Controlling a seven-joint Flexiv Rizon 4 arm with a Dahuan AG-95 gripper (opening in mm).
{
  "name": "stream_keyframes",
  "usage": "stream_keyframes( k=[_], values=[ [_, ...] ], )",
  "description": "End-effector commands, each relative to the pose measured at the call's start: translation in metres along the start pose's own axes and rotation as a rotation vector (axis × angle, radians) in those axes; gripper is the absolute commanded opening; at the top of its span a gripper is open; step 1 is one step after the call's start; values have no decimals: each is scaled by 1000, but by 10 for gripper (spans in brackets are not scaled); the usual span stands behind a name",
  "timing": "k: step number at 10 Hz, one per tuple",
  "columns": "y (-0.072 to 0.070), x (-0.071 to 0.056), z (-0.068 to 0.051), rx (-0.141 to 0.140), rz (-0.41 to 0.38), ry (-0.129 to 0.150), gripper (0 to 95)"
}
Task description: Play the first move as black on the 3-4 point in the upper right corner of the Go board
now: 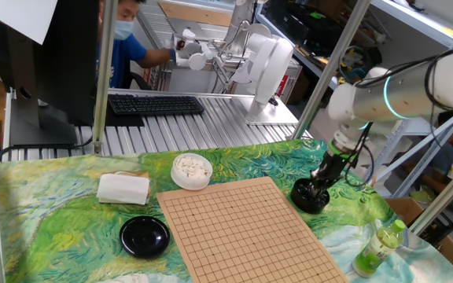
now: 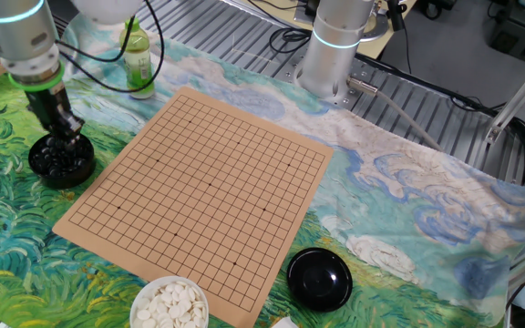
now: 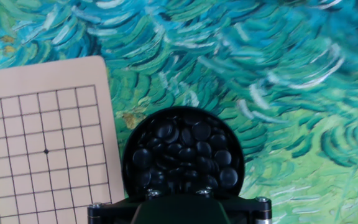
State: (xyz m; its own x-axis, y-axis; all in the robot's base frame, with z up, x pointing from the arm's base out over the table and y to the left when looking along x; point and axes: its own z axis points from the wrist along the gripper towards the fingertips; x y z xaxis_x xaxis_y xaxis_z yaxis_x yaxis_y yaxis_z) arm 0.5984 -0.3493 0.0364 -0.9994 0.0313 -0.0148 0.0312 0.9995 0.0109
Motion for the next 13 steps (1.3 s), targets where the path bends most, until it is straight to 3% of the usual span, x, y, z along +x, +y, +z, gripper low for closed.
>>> stream_keyframes(
  k=[1,11,12,13],
  values=[
    [1,3,-3,5,7,-1,190],
    [1,2,-8,-1,2,0,190],
    [1,2,-8,-4,1,0,0],
    [2,2,-8,-13,11,0,0]
  ],
)
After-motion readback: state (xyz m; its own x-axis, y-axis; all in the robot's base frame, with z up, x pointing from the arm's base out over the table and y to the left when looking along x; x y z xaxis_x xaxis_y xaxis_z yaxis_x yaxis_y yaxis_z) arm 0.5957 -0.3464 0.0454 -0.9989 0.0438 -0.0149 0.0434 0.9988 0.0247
